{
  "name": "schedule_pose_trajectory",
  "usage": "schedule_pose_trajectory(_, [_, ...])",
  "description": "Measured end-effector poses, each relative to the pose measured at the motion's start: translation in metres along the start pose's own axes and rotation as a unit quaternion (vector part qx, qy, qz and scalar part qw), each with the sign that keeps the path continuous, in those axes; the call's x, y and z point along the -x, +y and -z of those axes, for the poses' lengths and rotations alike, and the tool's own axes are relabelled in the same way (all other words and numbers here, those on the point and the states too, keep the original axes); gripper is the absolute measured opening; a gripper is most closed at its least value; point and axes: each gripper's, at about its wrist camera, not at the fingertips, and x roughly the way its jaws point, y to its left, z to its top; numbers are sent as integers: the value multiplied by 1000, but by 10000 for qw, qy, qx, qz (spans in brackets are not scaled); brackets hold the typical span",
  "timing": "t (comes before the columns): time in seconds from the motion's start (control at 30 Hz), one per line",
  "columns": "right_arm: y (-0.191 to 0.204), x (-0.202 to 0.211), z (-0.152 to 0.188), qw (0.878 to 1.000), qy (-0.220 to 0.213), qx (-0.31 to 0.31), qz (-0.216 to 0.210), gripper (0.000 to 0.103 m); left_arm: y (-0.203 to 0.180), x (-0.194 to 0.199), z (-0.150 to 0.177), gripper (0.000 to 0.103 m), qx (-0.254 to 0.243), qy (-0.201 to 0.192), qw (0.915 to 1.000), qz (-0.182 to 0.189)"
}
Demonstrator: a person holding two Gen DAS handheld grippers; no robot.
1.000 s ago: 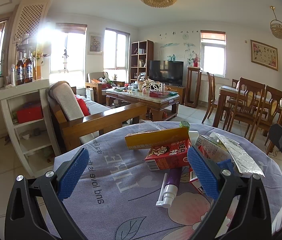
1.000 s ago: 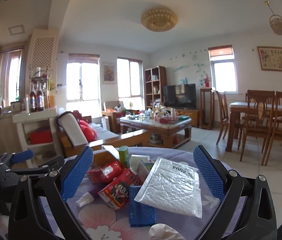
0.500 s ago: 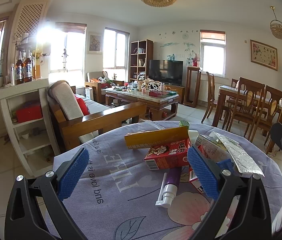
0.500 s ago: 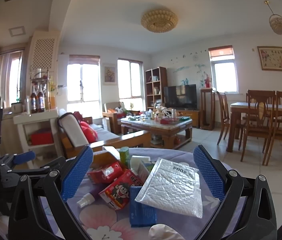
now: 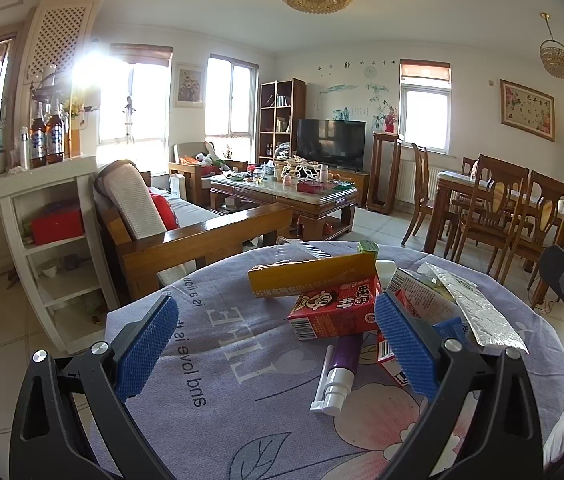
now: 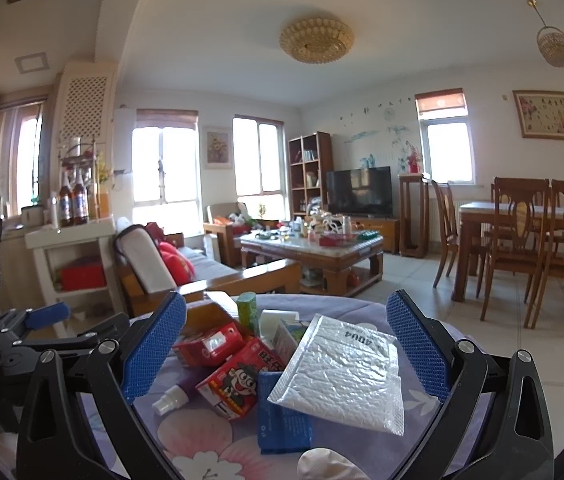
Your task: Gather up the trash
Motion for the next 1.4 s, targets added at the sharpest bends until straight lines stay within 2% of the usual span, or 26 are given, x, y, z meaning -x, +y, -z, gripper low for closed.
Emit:
schedule_pose_trajectory(0.57, [-4, -8, -1, 9998, 186, -102, 39, 99, -4, 2, 4, 98, -5, 30, 10000, 49])
schedule_pose_trajectory(0.63, [-10, -13, 0, 9991, 313, -286, -41, 99, -1, 0, 3, 98, 36, 75, 9999, 78])
schedule_pose_trajectory(0.7, [-27, -22, -1, 9956, 564, -722, -189, 99, 6, -7, 0, 98, 165, 297, 9988, 365])
schedule_pose_trajectory(0.8, [-61, -39, -5, 9787, 1234, -1577, -444, 99, 21, -22, -1, 98, 291, 773, 9921, 945])
schedule_pose_trajectory(0.93, [-91, -54, -10, 9591, 2022, -1957, -296, 99, 42, -46, -10, 98, 83, 1249, 9842, 1253])
schedule_pose_trajectory(1.03, [-104, -67, -9, 9403, 2529, -2212, -551, 99, 54, -63, -28, 98, -83, 1392, 9767, 1631])
schedule_pose_trajectory(1.13, [-109, -84, -5, 9203, 2985, -2431, -695, 99, 50, -83, -48, 98, -608, 1362, 9722, 1806])
schedule_pose_trajectory(1.2, [-111, -92, 0, 9106, 3136, -2577, -778, 99, 41, -97, -56, 98, -1118, 1290, 9663, 1925])
schedule_pose_trajectory(1.27, [-115, -99, 5, 9009, 3266, -2727, -858, 99, 31, -111, -58, 98, -1572, 1350, 9571, 2027])
schedule_pose_trajectory(1.4, [-125, -106, 15, 8909, 3392, -2899, -845, 99, 10, -130, -51, 98, -2494, 1393, 9335, 2169])
